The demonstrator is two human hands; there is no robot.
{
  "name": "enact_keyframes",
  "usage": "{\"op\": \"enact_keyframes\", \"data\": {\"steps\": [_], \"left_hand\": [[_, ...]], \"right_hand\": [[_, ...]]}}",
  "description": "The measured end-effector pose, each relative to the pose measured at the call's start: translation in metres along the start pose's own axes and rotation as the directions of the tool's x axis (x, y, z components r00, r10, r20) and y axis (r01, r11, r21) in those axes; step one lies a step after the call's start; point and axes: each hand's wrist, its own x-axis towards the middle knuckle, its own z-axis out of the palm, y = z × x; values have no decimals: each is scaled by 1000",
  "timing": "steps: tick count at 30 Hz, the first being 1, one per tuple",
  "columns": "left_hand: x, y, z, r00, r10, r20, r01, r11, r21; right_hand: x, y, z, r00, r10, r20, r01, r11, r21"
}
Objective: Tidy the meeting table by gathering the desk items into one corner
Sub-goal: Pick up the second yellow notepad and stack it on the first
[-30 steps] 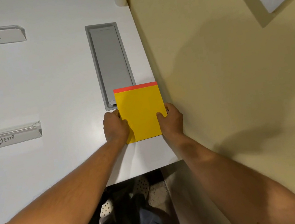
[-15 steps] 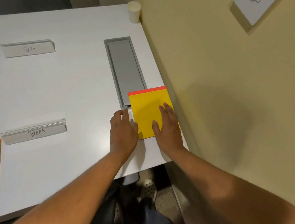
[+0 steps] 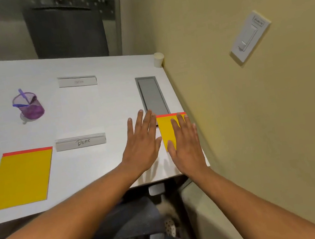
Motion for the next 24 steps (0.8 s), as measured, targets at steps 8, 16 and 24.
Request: {"op": "enact_keyframes", "data": {"steps": [8, 16, 24], "left_hand": [[-79, -16, -70, 984, -94, -153, 109, 989, 98], [-176, -12, -133, 927, -242, -286, 299, 938, 176], [-292, -7, -183, 853, -354, -382, 436, 887, 151]], "right_hand": [[-21, -76, -54, 988, -117, -105, 122, 992, 39], [-65, -125, -88, 956, -242, -168, 262, 959, 111], [-126, -196, -118, 886, -393, -247, 450, 858, 248]]}}
